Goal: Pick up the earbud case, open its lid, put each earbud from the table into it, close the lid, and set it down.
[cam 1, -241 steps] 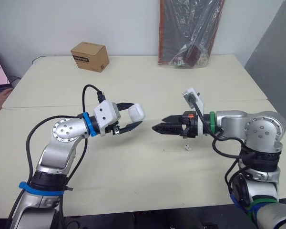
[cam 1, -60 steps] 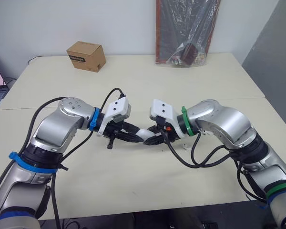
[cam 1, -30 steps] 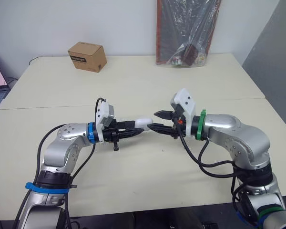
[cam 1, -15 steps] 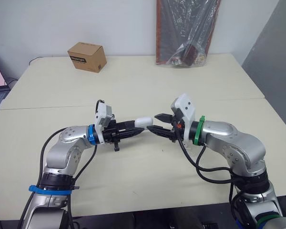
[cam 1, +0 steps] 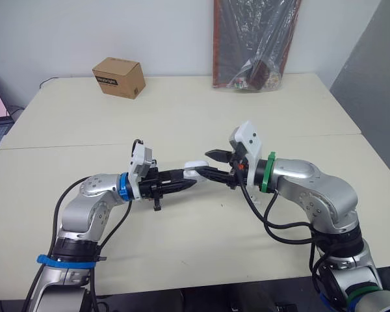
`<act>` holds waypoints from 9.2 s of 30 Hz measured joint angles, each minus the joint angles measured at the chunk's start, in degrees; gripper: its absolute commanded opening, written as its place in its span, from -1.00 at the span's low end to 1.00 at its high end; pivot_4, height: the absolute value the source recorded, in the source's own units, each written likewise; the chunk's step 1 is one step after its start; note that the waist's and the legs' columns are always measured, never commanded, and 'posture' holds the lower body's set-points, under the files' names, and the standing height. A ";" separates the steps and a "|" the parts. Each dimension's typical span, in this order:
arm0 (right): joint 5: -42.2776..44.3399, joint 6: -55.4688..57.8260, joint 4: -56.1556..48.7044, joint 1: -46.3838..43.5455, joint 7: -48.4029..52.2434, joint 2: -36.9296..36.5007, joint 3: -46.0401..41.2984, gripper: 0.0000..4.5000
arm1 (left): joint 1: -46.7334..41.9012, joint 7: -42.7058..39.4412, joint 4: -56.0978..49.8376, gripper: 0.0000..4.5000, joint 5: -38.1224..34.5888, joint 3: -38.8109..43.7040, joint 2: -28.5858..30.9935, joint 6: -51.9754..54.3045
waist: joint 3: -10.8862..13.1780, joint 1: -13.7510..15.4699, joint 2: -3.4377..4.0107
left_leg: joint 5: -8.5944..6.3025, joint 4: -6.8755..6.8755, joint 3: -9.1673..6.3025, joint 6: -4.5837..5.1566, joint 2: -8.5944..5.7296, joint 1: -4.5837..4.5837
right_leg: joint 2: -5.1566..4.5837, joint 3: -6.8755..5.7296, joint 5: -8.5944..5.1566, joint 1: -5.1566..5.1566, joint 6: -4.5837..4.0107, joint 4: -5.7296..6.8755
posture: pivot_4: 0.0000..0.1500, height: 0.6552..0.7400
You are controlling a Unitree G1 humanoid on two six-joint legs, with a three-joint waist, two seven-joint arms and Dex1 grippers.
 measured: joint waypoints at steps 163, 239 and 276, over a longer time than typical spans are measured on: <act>-23.04 -22.66 4.77 9.45 39.81 -33.38 13.00 0.39 | 0.44 -0.17 1.07 -0.65 0.07 1.80 -0.36 -4.07 | 0.00 0.88 0.00 | 0.00 0.55 -0.01 0.02 -0.01 0.14 | 0.02 0.02 0.07 0.42 0.13 -0.15 | 1.00 1.00; -27.26 17.70 -12.93 -19.41 29.66 -33.07 50.29 0.00 | 0.38 -0.63 2.18 -0.65 0.43 1.24 0.42 -4.27 | 0.03 0.86 0.06 | 0.00 0.52 -0.04 0.02 0.01 0.00 | 0.00 -0.04 0.06 0.25 0.13 -0.20 | 1.00 1.00; -26.77 17.94 -12.98 -21.78 27.91 -32.92 52.96 -0.82 | 0.41 -0.23 1.18 -0.65 0.41 1.24 0.44 -4.02 | 0.04 0.85 0.06 | 0.00 0.50 -0.01 0.02 0.02 -0.05 | 0.00 -0.03 0.06 0.16 0.14 -0.20 | 1.00 1.00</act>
